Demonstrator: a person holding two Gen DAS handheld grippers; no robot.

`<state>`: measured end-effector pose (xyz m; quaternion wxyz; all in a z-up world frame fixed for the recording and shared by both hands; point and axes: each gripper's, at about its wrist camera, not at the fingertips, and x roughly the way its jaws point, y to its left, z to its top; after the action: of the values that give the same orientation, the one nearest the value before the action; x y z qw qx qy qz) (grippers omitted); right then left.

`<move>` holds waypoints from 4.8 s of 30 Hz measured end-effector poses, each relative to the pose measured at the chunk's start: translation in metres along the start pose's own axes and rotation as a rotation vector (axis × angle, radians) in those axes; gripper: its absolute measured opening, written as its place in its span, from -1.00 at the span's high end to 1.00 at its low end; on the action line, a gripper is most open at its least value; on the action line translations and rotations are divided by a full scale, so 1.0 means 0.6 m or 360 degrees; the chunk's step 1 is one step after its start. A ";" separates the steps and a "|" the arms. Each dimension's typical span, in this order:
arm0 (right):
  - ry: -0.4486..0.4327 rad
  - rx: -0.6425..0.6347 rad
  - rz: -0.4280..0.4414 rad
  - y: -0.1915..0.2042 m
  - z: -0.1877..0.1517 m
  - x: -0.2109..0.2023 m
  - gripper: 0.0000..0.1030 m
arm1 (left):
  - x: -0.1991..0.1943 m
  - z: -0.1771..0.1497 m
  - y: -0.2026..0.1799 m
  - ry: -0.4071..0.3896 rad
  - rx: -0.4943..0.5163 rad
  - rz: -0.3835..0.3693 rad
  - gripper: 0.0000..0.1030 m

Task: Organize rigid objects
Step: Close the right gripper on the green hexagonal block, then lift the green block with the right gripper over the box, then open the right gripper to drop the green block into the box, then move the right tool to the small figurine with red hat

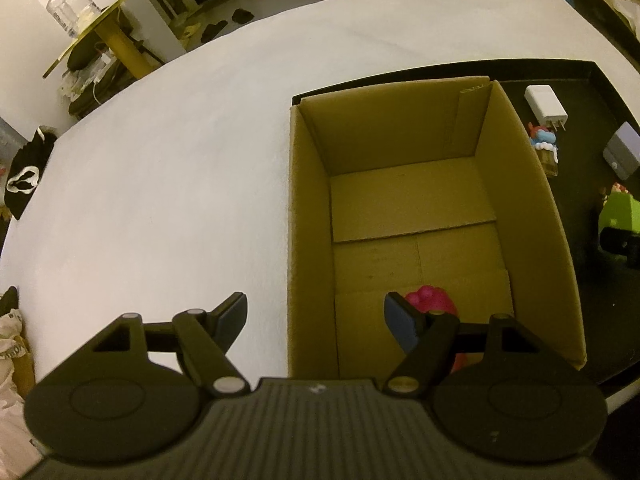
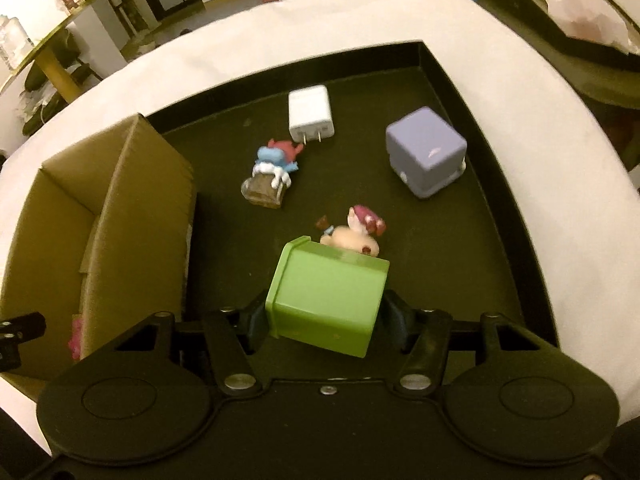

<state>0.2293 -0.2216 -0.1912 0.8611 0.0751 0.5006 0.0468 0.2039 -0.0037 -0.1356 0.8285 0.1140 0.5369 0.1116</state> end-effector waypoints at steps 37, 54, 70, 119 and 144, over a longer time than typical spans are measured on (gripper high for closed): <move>-0.0413 -0.0582 0.0045 0.170 0.062 -0.100 -0.10 | 0.005 -0.016 0.061 -0.0036 -0.0219 -0.0221 -0.44; -0.0376 -0.0820 0.0143 0.260 0.061 -0.093 -0.10 | 0.017 -0.021 0.084 -0.0021 -0.0269 -0.0329 -0.27; -0.0303 -0.1101 0.0227 0.312 0.060 -0.084 -0.09 | 0.041 -0.021 0.094 0.0073 -0.0338 -0.0432 0.69; -0.0223 -0.0359 0.0105 0.091 0.022 -0.089 -0.87 | -0.009 -0.023 0.069 -0.0067 -0.0276 -0.0174 -0.18; -0.0263 -0.0071 0.0005 -0.010 0.011 -0.038 -0.94 | -0.008 -0.009 0.023 -0.0069 -0.0139 0.0027 -0.43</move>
<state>0.2239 -0.2318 -0.1696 0.9009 0.0604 0.4265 0.0528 0.1960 0.0085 -0.1291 0.8431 0.0847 0.5125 0.1393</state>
